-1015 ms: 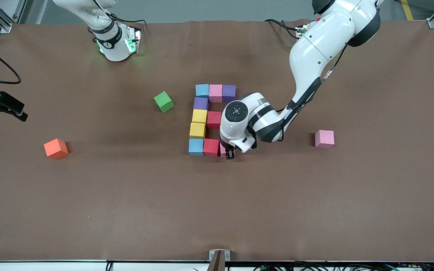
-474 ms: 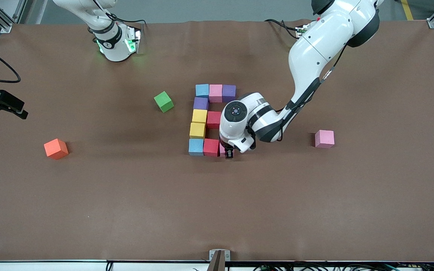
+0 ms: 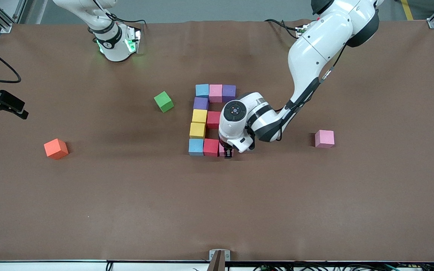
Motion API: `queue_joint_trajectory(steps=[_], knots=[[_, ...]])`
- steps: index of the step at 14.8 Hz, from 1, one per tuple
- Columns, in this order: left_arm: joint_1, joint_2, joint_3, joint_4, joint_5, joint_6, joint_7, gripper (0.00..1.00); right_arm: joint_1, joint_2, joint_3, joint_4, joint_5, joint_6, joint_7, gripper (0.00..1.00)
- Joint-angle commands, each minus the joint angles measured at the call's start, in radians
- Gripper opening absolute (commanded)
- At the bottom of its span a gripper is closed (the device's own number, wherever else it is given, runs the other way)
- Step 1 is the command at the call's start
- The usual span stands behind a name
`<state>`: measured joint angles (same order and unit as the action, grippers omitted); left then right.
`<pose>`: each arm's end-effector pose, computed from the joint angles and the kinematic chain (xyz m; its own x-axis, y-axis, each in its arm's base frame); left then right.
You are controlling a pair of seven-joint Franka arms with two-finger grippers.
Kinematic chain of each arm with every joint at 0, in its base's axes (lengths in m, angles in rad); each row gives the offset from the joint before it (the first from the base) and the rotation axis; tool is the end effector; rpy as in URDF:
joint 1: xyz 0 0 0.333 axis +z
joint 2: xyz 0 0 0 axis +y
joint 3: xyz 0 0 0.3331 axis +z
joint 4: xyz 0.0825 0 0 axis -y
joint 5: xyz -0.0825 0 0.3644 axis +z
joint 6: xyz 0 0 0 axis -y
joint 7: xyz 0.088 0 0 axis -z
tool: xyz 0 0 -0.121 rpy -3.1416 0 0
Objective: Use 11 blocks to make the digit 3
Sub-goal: 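Lower the pink cube into the figure with the left gripper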
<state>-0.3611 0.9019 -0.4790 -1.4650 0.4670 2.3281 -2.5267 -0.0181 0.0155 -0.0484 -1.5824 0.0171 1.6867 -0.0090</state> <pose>0.5395 -0.4802 0.1970 0.0250 0.9971 -0.0721 0.9991 -0.0225 0.0361 0.5515 -0.0346 0.6247 0.9943 -0.0591 0.0888 -0.0580 -0.9982 -0.0155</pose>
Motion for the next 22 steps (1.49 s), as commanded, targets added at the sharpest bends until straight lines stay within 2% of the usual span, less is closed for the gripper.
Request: queue_joint_trajectory(steps=[1,10,11,12,13,14,15,19,22], knots=[[-0.013,0.020,0.010,0.026,-0.004,0.007,0.023,0.23,-0.023,0.003,0.016,0.009,-0.005,-0.005,-0.006,1.00],[-0.013,0.025,0.013,0.041,-0.005,0.008,0.043,0.25,-0.028,0.006,0.015,0.009,-0.008,0.005,-0.008,1.00],[-0.013,0.025,0.016,0.041,-0.005,0.008,0.042,0.30,-0.032,0.008,0.015,0.009,-0.008,0.005,-0.008,1.00],[-0.015,0.025,0.016,0.041,-0.007,0.008,0.042,0.39,-0.036,0.009,0.015,0.009,-0.006,0.005,-0.008,1.00],[-0.013,0.025,0.016,0.041,-0.007,0.008,0.043,0.59,-0.036,0.014,0.016,0.009,-0.006,0.005,-0.008,1.00],[-0.013,0.023,0.016,0.041,-0.007,0.008,0.045,0.85,-0.034,0.014,0.015,0.009,-0.006,0.005,-0.008,1.00],[-0.015,0.020,0.016,0.041,-0.005,0.008,0.049,1.00,-0.034,0.014,0.016,0.009,-0.006,0.004,-0.008,1.00],[0.007,-0.040,0.002,0.038,-0.001,-0.007,0.066,1.00,-0.034,0.014,0.016,0.009,-0.006,0.004,-0.008,1.00],[0.019,-0.128,-0.039,0.037,-0.002,-0.106,0.109,1.00,-0.034,0.015,0.016,0.009,-0.006,0.004,-0.008,1.00]])
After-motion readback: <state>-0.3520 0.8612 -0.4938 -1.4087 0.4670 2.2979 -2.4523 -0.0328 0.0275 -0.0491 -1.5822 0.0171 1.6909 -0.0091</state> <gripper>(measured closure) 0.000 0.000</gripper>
